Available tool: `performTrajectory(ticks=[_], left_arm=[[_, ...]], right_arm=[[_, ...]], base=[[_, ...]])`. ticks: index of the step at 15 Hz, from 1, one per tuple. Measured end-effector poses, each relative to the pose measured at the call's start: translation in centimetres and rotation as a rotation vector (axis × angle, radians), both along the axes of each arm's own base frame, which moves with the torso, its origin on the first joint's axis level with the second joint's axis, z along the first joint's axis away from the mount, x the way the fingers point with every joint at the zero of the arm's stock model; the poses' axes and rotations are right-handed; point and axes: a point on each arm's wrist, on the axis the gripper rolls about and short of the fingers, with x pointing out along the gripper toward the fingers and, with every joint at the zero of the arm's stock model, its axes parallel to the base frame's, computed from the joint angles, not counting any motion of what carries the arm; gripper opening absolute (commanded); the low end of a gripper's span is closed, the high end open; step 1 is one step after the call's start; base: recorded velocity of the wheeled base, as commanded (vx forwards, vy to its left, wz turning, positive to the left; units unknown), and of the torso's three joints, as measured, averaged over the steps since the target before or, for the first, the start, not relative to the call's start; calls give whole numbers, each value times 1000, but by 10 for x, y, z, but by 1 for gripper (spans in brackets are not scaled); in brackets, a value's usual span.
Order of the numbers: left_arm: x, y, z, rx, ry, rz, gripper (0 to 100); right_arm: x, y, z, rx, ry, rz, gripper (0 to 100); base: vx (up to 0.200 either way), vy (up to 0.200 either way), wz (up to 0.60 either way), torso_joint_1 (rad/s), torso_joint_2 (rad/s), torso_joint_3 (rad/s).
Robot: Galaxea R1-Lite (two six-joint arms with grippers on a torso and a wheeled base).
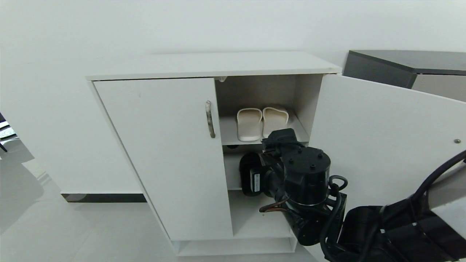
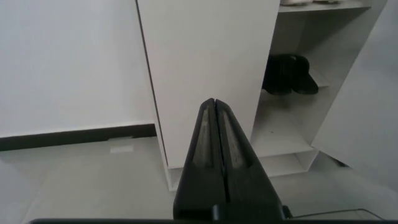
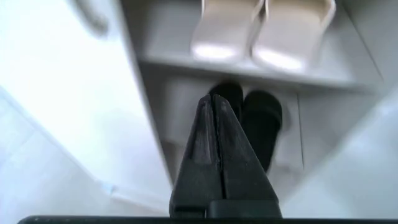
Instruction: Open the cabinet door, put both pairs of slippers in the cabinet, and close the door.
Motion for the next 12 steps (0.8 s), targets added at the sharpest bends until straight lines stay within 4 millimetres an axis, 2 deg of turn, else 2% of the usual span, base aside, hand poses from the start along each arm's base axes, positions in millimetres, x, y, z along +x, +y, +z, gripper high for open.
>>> performTrajectory(ticks=[4, 7, 9, 12], left_arm=[[0, 0, 0, 0, 0, 0, 0], [0, 0, 0, 0, 0, 0, 0], [0, 0, 0, 0, 0, 0, 0], [0, 0, 0, 0, 0, 0, 0]], right_arm=[[-3, -4, -11, -24, 23, 21, 0], [-9, -8, -19, -8, 20, 145, 0], [-11, -12, -26, -22, 37, 160, 0], [-19, -19, -36, -26, 32, 300, 0]], base=[[-200, 0, 0, 5, 1, 1], [-200, 0, 0, 2, 4, 2], [-200, 0, 0, 2, 5, 5], [0, 0, 0, 0, 0, 0]])
